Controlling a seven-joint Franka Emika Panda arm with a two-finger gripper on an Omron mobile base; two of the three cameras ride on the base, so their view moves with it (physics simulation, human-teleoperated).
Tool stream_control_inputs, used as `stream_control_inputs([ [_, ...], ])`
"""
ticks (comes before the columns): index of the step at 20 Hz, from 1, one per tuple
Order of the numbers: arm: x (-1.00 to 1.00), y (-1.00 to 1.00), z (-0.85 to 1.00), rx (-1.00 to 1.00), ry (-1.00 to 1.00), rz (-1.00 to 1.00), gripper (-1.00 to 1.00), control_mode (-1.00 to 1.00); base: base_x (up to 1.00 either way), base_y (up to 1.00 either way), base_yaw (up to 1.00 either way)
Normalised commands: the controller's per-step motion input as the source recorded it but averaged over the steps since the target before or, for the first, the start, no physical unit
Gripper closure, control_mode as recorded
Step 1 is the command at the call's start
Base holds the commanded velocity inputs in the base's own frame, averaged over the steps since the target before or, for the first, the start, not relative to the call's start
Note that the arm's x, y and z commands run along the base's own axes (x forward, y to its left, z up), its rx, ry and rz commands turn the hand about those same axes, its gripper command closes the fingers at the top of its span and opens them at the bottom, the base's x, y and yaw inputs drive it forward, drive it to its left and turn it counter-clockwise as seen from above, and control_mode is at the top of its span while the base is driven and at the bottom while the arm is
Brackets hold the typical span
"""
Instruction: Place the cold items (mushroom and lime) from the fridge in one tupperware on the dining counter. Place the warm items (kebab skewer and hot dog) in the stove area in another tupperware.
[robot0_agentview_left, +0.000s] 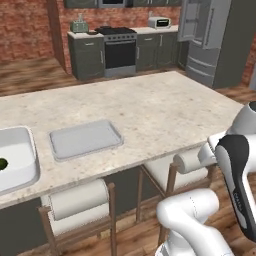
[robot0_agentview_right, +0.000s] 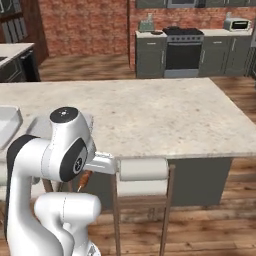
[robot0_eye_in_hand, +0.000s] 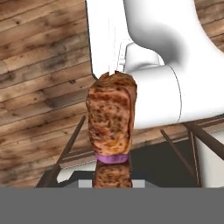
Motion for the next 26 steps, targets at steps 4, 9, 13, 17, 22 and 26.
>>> stream_control_inputs([
  [4, 0.00, 0.00, 0.00, 0.00, 0.00, 0.00, 1.00, 1.00, 0.17, 0.72, -0.41],
  [9, 0.00, 0.00, 0.00, 0.00, 0.00, 0.00, 1.00, 1.00, 0.27, 0.52, -0.36],
  [13, 0.00, 0.00, 0.00, 0.00, 0.00, 0.00, 1.00, 1.00, 0.40, 0.38, -0.31],
  [17, 0.00, 0.00, 0.00, 0.00, 0.00, 0.00, 1.00, 1.00, 0.31, 0.44, -0.30],
  [22, 0.03, 0.59, 0.68, -0.05, -0.17, -0.19, 1.00, -1.00, 0.00, 0.00, 0.00],
  [26, 0.04, 0.61, 1.00, -0.02, -0.16, 0.05, 1.00, -1.00, 0.00, 0.00, 0.00],
])
